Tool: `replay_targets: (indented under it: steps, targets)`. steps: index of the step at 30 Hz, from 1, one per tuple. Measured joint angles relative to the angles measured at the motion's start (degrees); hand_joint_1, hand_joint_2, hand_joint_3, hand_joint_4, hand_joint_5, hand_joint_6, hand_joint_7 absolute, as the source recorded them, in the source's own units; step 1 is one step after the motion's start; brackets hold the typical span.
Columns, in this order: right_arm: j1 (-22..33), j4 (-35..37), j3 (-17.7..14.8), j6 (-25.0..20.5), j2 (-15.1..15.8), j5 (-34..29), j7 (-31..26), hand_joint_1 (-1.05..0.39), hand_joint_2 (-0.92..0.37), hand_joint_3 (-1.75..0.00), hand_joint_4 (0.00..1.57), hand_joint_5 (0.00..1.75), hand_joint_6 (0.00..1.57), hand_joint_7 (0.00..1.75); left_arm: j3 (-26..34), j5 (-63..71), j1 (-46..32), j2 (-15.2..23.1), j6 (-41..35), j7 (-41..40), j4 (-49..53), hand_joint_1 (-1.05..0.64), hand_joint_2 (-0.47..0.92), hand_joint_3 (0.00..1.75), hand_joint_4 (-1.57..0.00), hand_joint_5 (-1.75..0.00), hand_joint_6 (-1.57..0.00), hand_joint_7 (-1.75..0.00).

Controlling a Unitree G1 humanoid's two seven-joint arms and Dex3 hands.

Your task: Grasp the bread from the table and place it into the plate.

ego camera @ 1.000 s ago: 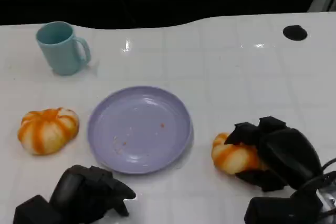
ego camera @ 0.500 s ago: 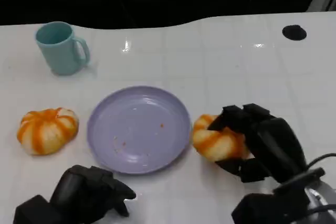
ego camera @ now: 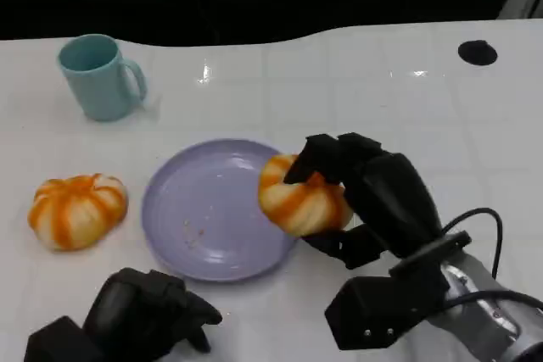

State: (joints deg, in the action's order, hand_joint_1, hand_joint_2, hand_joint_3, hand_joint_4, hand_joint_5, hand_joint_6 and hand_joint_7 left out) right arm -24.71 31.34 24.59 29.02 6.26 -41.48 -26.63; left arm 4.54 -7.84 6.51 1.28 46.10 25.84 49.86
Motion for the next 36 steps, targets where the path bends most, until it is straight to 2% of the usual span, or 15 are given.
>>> replay_targets:
  steps: [5,10,13,15,17,20,22,23,25,26,27,29,32,36]
  targets:
    - [-3.2,4.4,1.4,-0.2,-2.7,-0.3,0.1,-0.05,-0.25,-1.42,1.0,1.75,0.86,1.58,-0.1,0.0,0.0,0.0,0.2,0.0,0.2,-1.05,0.92,0.09,-1.29,-1.02,-1.54,-0.29]
    - [-8.3,12.0,2.9,0.2,-6.1,-1.6,-4.0,-0.03,-0.23,-1.43,1.0,1.75,0.81,1.66,0.0,-0.6,0.0,0.0,-0.3,0.8,0.3,-1.05,0.92,0.05,-1.31,-1.0,-1.55,-0.29]
    - [-11.0,17.0,3.4,0.5,-7.8,-1.6,-5.4,-0.06,-0.28,-1.36,0.94,1.75,0.81,1.56,0.1,-1.1,0.0,-0.1,-0.6,1.1,0.3,-1.05,0.92,0.05,-1.31,-1.0,-1.55,-0.28]
    - [-12.5,20.0,3.4,0.6,-8.8,-1.3,-5.4,-0.05,-0.3,-1.31,0.88,1.66,0.85,1.32,0.1,-1.2,0.0,-0.1,-0.7,1.1,0.3,-1.05,0.92,0.06,-1.31,-1.0,-1.55,-0.28]
    - [-13.6,22.6,3.4,0.8,-9.6,-0.3,-5.2,-0.1,-0.38,-1.1,0.79,1.42,0.82,0.98,0.1,-1.2,0.0,0.0,-0.7,1.1,0.4,-1.05,0.92,0.07,-1.31,-0.99,-1.55,-0.28]
    - [-14.9,24.4,3.7,0.1,-9.7,-0.1,-2.7,-0.23,-0.63,-0.59,0.56,0.66,0.69,0.3,0.0,-1.1,0.0,0.0,-0.6,1.0,0.4,-1.05,0.92,0.08,-1.32,-0.99,-1.55,-0.28]
    - [-16.0,24.4,5.0,-1.7,-9.1,-0.8,-0.2,-0.3,-0.74,-0.36,0.42,0.41,0.62,0.1,0.0,-0.6,0.1,0.0,-0.6,0.7,0.5,-1.05,0.92,0.08,-1.32,-0.99,-1.55,-0.28]
    - [-16.3,24.3,5.6,-2.5,-8.8,-1.4,1.0,-0.35,-0.81,-0.23,0.32,0.34,0.53,0.04,0.0,-0.4,0.1,0.0,-0.6,0.6,0.5,-1.05,0.92,0.09,-1.31,-0.99,-1.55,-0.28]
    - [-16.4,23.8,6.5,-3.9,-8.4,-2.0,3.6,-0.39,-0.87,-0.1,0.2,0.34,0.42,0.01,0.0,-0.4,0.1,0.0,-0.5,0.5,0.5,-1.05,0.92,0.09,-1.31,-0.99,-1.55,-0.28]
    - [-16.4,23.5,6.7,-4.3,-8.2,-2.1,4.8,-0.42,-0.9,-0.06,0.09,0.44,0.34,0.01,0.0,-0.4,0.1,0.0,-0.5,0.5,0.5,-1.05,0.92,0.09,-1.31,-0.99,-1.55,-0.28]
    - [-16.4,23.1,6.9,-4.4,-8.0,-2.1,6.0,-0.44,-0.91,-0.05,0.05,0.48,0.3,0.0,0.0,-0.3,0.1,0.0,-0.3,0.5,0.5,-1.05,0.92,0.09,-1.31,-0.99,-1.55,-0.28]
    - [-16.2,21.6,7.1,-4.6,-7.4,-2.1,8.1,-0.48,-0.92,-0.05,0.01,0.51,0.28,0.0,0.0,-0.2,0.2,0.0,0.0,0.5,0.7,-1.05,0.92,0.09,-1.31,-0.99,-1.55,-0.28]
    - [-15.9,18.8,7.4,-5.7,-6.4,-2.1,11.4,-0.57,-0.92,-0.13,0.0,0.35,0.24,0.0,0.0,-0.2,0.2,0.0,0.2,0.5,0.9,-1.05,0.92,0.09,-1.31,-0.99,-1.54,-0.28]
    - [-14.6,14.5,7.8,-7.8,-5.0,-1.7,17.0,-0.59,-0.92,-0.11,0.01,0.34,0.25,0.01,0.0,-0.2,0.3,0.0,0.4,0.5,1.1,-1.05,0.92,0.1,-1.3,-0.99,-1.54,-0.28]
